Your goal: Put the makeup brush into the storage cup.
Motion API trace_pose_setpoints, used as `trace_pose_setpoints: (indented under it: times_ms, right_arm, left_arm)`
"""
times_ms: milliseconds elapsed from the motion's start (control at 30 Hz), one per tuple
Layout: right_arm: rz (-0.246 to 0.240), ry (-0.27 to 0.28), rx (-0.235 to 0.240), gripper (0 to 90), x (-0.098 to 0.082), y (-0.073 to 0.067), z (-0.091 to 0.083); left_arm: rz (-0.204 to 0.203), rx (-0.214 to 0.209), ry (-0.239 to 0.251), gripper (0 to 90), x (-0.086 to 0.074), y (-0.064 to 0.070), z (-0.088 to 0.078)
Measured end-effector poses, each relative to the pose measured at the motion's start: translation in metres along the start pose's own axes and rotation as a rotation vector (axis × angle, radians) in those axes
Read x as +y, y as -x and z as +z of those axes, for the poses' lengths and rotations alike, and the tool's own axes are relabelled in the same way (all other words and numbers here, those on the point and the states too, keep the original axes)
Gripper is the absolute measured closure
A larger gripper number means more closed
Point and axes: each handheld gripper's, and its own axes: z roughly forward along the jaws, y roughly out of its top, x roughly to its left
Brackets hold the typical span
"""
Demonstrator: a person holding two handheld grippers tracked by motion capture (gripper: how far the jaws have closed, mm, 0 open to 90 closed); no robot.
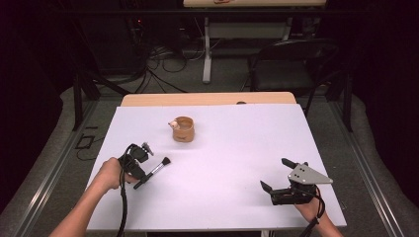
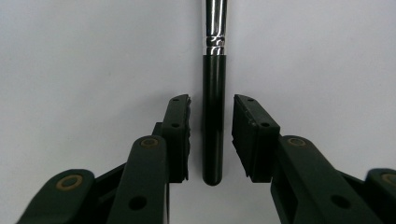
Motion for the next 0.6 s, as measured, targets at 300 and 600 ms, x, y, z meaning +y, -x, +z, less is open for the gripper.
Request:
trace_pose_setpoints:
  times_ms: [300,600]
  right_arm:
    - [-0.001,-0.003,0.001,0.2,-0.0001,0.0002,-0.0001]
    - [-0.001,-0.005,0.002,0.2,-0.0001,0.0,0.0001]
  left_arm:
    - [0.005,0.015,-0.026,71.7,0.0005,0.0007,0.0044]
    - [0.011,0.019,-0.04,74.3,0.0008,0.0027,0.009]
